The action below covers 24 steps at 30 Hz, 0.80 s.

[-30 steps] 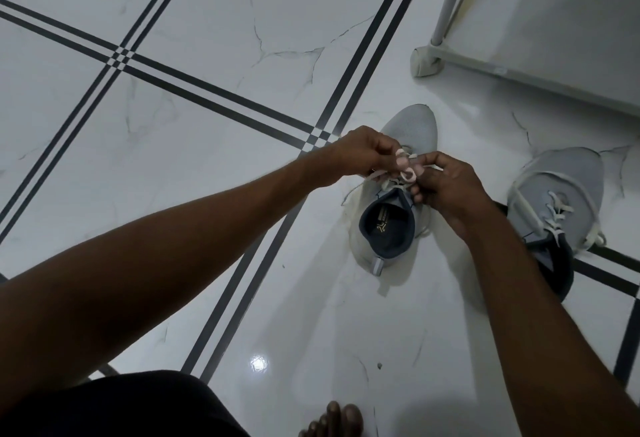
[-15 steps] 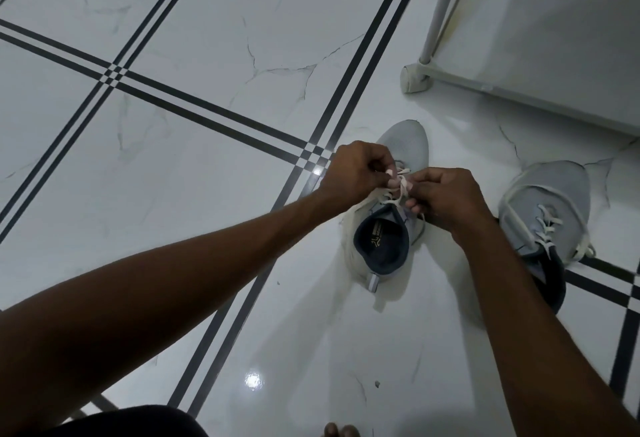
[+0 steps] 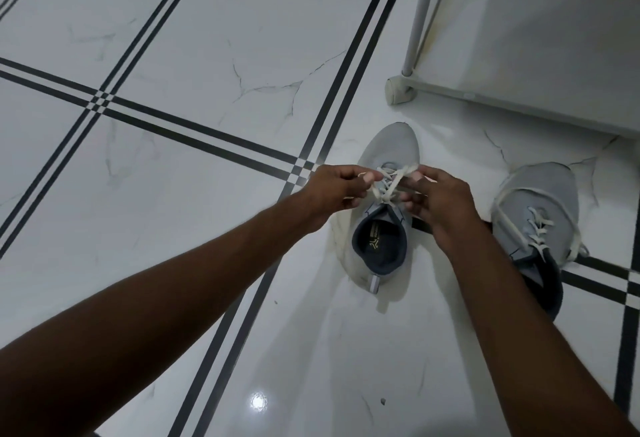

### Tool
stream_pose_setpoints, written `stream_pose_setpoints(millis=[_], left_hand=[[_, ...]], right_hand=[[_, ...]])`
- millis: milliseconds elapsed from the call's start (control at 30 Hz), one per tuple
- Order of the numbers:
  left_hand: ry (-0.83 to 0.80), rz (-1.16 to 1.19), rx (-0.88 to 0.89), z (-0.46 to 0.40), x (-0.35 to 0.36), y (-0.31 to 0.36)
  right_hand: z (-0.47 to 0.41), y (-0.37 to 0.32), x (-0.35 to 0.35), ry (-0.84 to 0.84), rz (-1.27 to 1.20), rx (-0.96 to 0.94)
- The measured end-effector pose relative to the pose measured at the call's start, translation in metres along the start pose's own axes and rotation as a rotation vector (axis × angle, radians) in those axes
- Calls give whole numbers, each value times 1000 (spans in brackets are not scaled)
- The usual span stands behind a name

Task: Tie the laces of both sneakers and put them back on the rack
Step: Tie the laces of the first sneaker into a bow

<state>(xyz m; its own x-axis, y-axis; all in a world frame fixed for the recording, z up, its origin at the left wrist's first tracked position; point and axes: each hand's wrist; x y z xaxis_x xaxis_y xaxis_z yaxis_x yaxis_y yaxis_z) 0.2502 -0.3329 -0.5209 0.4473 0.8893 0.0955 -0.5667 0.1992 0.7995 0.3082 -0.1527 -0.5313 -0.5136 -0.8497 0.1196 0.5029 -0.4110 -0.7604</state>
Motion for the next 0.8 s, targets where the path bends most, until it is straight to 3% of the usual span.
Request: stream_pose_setpoints(millis=[100,300,400,567,667,800], left_hand=[[-9,60,-30,-2,4,1],[8,212,-165,-1,8,-1],[49,240,-151,-2,10,-3],[-25,329,-129,-2,5,-10],[-27,305,-143,-2,5,-10],[-78,281,-198,1,7,-7]], right_hand=[[-3,0,5,-30,-101,100],[-14,10,-2,-161,-20,146],[-13,10,-2,-194,-39,142],[-12,0,-3,-354,-131,178],[-14,-8,3,-312,-116,190],[-21,-11,-2,-317,-329,352]])
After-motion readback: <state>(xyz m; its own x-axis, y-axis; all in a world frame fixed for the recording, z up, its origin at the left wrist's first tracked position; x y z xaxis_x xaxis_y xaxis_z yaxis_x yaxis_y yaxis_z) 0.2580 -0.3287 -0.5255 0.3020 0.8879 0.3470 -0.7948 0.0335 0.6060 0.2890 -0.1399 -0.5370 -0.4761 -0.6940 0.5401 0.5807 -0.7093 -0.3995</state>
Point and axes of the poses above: each hand's wrist, its own z-axis away from the middle knuckle, its own x-axis out of the palm, y = z × x
